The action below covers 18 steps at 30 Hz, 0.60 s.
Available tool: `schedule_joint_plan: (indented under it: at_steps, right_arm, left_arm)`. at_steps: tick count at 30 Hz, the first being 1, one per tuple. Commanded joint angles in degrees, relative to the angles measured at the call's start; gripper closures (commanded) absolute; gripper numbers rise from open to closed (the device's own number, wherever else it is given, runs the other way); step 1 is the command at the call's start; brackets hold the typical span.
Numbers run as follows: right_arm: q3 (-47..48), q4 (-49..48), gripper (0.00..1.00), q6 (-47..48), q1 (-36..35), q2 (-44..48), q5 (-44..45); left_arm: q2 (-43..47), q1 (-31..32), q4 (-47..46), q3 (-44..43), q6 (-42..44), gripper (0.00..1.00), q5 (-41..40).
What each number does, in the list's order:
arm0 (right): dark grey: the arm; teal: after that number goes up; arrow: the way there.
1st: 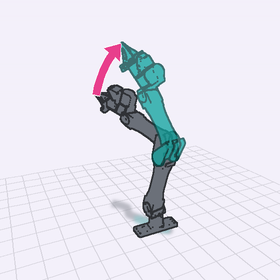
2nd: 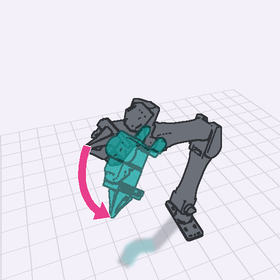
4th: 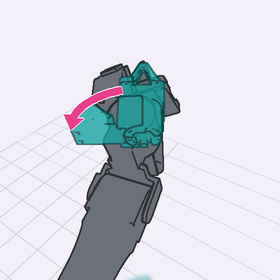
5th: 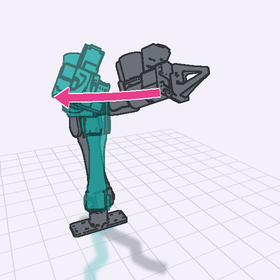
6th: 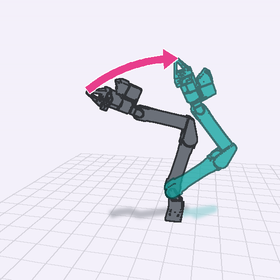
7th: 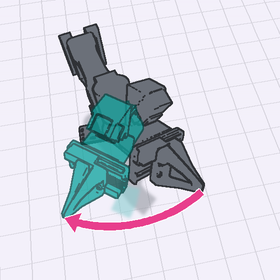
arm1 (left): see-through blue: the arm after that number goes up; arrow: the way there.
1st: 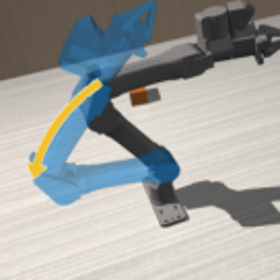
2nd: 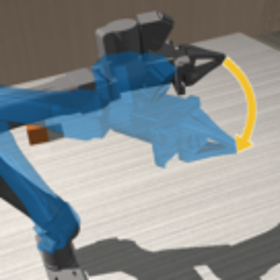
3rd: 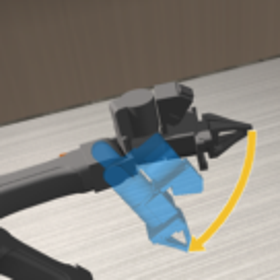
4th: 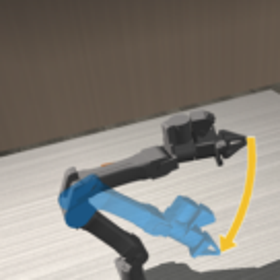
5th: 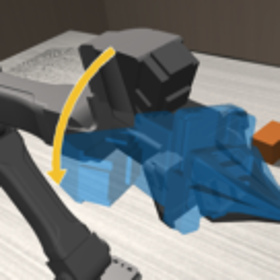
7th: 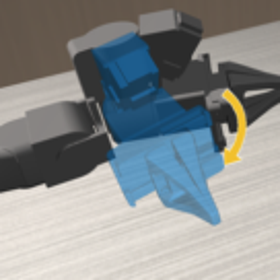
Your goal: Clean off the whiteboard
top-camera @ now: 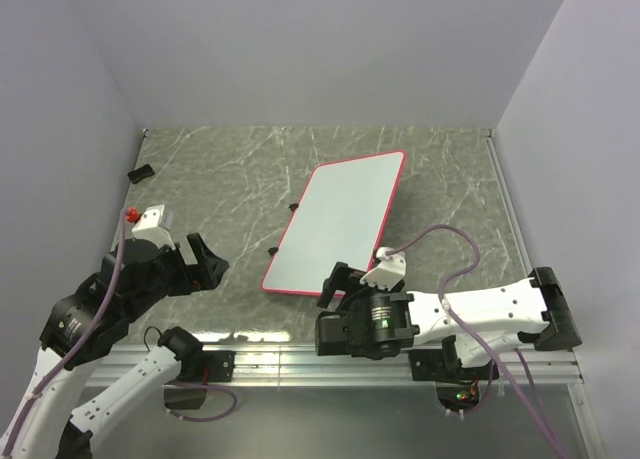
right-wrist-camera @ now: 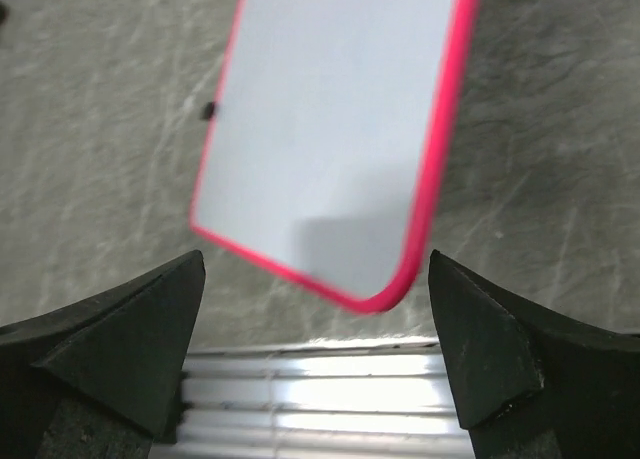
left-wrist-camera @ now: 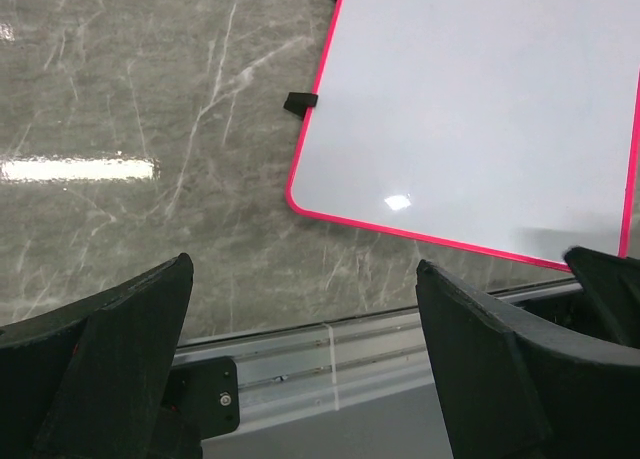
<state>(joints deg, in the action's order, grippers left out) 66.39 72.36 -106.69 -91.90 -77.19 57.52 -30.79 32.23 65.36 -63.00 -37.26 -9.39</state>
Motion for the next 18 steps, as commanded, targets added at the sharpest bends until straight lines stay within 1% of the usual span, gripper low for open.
schedule_joint_plan:
  at_steps: [1, 2, 4, 6, 10, 11, 12, 13, 15, 16, 17, 18]
  right_arm:
    - [9.42, 10.35, 0.0, 1.9, -2.49, 0.63, 4.0]
    - [11.29, 10.26, 0.0, 6.02, -3.02, 0.98, 4.27]
    - [16.63, 10.26, 0.0, 9.21, -4.25, 1.86, 5.49]
    - [20.6, 10.26, 0.0, 14.3, -4.43, 1.78, 6.29]
    - [32.89, 7.9, 0.0, 26.33, -4.52, 0.29, 8.57]
    - [34.67, 6.76, 0.0, 32.63, -4.52, 0.02, 9.45]
    - [36.34, 4.57, 0.0, 35.13, -4.43, -0.24, 9.54]
    - [38.79, 2.89, 0.0, 40.89, -4.43, -0.07, 9.54]
    - [39.43, -7.1, 0.0, 48.91, -4.34, 1.85, 8.32]
    - [38.3, -11.84, 0.0, 58.26, -4.34, 2.91, 7.53]
    - [37.42, -20.42, 0.0, 62.1, -4.17, 4.05, 6.3]
    - [36.36, -24.42, 0.0, 65.01, -4.08, 6.15, 6.12]
  left_arm:
    - [1.43, 1.34, -0.59, -0.37, -0.89, 0.01, -3.09]
    - [1.52, 1.52, -0.5, -0.54, -1.15, 0.0, -3.53]
    - [1.52, 1.7, -0.33, -0.63, -1.5, 0.01, -4.32]
    - [0.82, 1.7, -0.5, -0.63, -1.68, 0.01, -4.76]
    - [-0.06, 1.7, -0.32, -0.98, -1.94, 0.01, -5.47]
    - [-0.15, 1.7, -0.5, -0.98, -1.86, 0.01, -5.55]
    - [-0.15, 1.7, -0.59, -0.98, -1.86, 0.01, -5.55]
    - [-0.24, 1.7, -0.67, -1.07, -1.86, 0.01, -5.64]
    - [-0.59, 1.7, -0.5, -1.42, -1.94, 0.01, -5.82]
    - [-1.11, 1.7, -0.5, -1.94, -2.12, 0.01, -6.25]
    - [-1.12, 1.7, -0.67, -2.12, -2.38, 0.01, -6.52]
    - [-1.47, 1.7, -1.11, -2.39, -2.47, 0.01, -6.61]
